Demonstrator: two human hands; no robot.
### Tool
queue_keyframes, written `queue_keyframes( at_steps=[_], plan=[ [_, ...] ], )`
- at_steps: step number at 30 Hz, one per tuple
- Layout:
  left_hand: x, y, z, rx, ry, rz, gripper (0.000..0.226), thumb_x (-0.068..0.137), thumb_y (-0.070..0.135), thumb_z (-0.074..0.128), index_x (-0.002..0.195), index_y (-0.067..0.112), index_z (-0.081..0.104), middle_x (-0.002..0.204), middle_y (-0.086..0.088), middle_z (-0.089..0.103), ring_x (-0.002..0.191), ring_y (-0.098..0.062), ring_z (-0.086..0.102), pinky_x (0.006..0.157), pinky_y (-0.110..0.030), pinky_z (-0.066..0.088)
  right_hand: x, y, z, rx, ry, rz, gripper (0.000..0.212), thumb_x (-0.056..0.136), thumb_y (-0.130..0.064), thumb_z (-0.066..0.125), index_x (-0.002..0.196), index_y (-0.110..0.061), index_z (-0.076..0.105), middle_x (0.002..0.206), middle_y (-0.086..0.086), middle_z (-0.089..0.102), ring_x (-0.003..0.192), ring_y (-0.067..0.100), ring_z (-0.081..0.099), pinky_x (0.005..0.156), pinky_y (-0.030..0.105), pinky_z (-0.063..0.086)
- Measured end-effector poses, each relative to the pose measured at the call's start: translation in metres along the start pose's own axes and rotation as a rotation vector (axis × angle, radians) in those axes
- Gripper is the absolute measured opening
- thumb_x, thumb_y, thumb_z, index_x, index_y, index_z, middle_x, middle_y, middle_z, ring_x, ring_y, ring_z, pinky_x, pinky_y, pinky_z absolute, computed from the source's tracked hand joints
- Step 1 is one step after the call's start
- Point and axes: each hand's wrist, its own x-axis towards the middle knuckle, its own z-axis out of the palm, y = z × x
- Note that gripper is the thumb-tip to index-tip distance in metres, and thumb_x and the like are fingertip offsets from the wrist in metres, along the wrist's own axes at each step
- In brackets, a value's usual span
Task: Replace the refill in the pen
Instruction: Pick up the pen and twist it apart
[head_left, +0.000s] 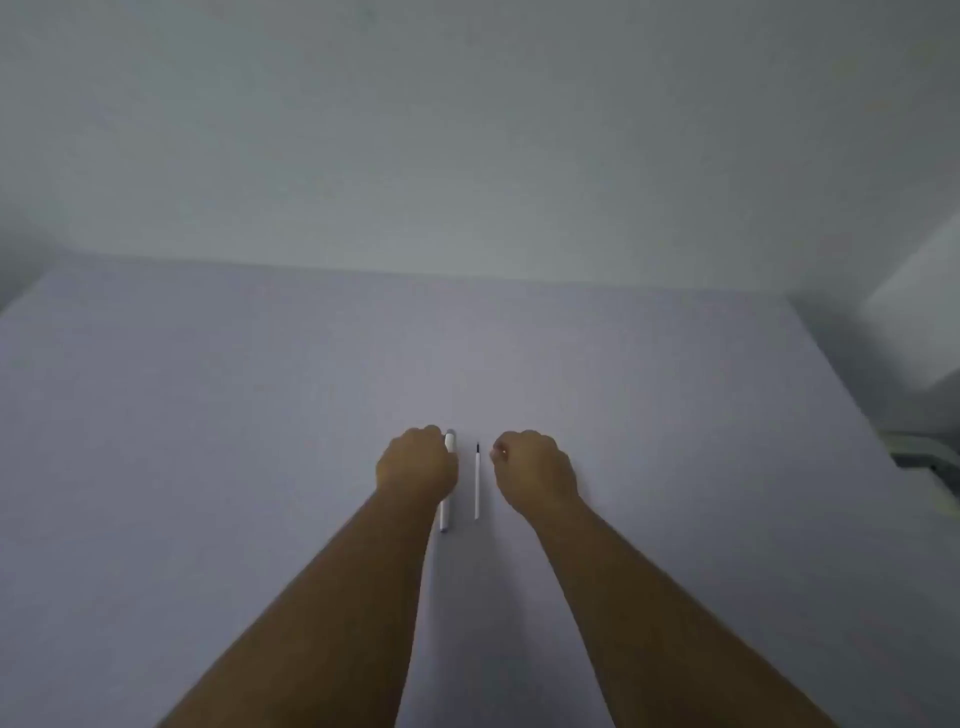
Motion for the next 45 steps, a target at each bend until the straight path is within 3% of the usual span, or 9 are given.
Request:
queue_keyframes(
  at_steps=[5,13,18,23,26,30,35,41,45],
  plan=[
    [0.008,-0.009,0.028,-0.143,-0.125,-0.153,0.028,0.087,0.031,0.059,0.101,0.007,0.062,0.088,-0.007,0.059,0.078,-0.025,0.060,0.066,-0.030,0.047,0.009,0.007,0.024,0.105,-0.003,0.065,0.029,0.096,-0.027,0.042,0.105,-0.012,0.065,0.105,0.008,0.066,0.097,0.027,0.061,0.079,0.038,0.052],
    [0.011,-0.013,0.036,-0.257,-0.114,-0.159,0.023,0.087,0.021,0.053,0.095,0.002,0.065,0.083,-0.009,0.061,0.071,-0.025,0.056,0.064,-0.030,0.049,0.019,0.006,0.032,0.238,0.026,0.047,0.028,0.094,-0.026,0.047,0.090,-0.007,0.068,0.093,0.009,0.069,0.093,0.026,0.060,0.073,0.037,0.050],
    [0.004,-0.011,0.034,-0.323,-0.066,-0.023,0.016,0.089,0.025,0.054,0.089,0.011,0.061,0.079,-0.004,0.061,0.070,-0.024,0.059,0.073,-0.037,0.057,0.025,-0.010,0.024,0.476,-0.030,0.170,0.035,0.091,-0.039,0.056,0.097,-0.006,0.067,0.092,0.007,0.067,0.079,0.020,0.055,0.068,0.028,0.040],
    [0.001,-0.007,0.028,-0.335,-0.090,0.078,0.013,0.091,0.029,0.055,0.090,0.015,0.056,0.080,-0.001,0.059,0.072,-0.025,0.060,0.077,-0.044,0.058,0.032,-0.015,0.017,0.651,-0.025,0.297,0.024,0.090,-0.029,0.057,0.081,-0.008,0.064,0.061,-0.005,0.051,0.073,0.020,0.052,0.056,0.025,0.036],
    [0.000,-0.012,0.024,-0.319,-0.129,0.081,0.012,0.090,0.028,0.057,0.092,0.016,0.058,0.083,0.000,0.058,0.077,-0.024,0.059,0.078,-0.041,0.058,0.039,-0.010,0.009,0.731,0.049,0.341,0.026,0.092,-0.028,0.053,0.082,-0.007,0.065,0.065,0.000,0.054,0.075,0.023,0.052,0.067,0.028,0.038],
    [-0.001,-0.023,0.025,-0.351,-0.113,0.046,0.019,0.089,0.027,0.059,0.101,0.012,0.062,0.087,0.000,0.057,0.082,-0.020,0.055,0.077,-0.035,0.055,0.043,0.008,0.007,0.541,0.018,0.276,0.031,0.093,-0.025,0.049,0.096,0.000,0.067,0.083,0.012,0.063,0.079,0.027,0.055,0.069,0.031,0.041],
    [0.000,-0.026,0.026,-0.392,-0.082,0.009,0.019,0.089,0.028,0.060,0.102,0.014,0.062,0.088,0.000,0.060,0.082,-0.020,0.059,0.080,-0.040,0.059,0.031,0.019,0.029,0.272,-0.070,0.228,0.036,0.096,-0.035,0.046,0.104,-0.004,0.063,0.105,0.015,0.067,0.100,0.034,0.061,0.079,0.033,0.046],
    [-0.001,-0.028,0.028,-0.413,-0.049,-0.011,0.028,0.088,0.027,0.060,0.113,0.015,0.063,0.092,0.002,0.060,0.086,-0.020,0.059,0.081,-0.038,0.058,0.027,0.022,0.039,0.152,-0.077,0.189,0.022,0.093,-0.020,0.047,0.104,-0.005,0.061,0.108,0.015,0.064,0.100,0.033,0.060,0.072,0.032,0.041],
    [-0.003,-0.025,0.026,-0.418,-0.045,-0.006,0.026,0.087,0.027,0.061,0.110,0.016,0.063,0.090,0.002,0.060,0.084,-0.021,0.061,0.079,-0.041,0.059,0.023,0.022,0.040,0.156,-0.060,0.195,0.022,0.093,-0.019,0.049,0.105,-0.006,0.061,0.109,0.014,0.063,0.101,0.032,0.060,0.078,0.035,0.048]
  ],
)
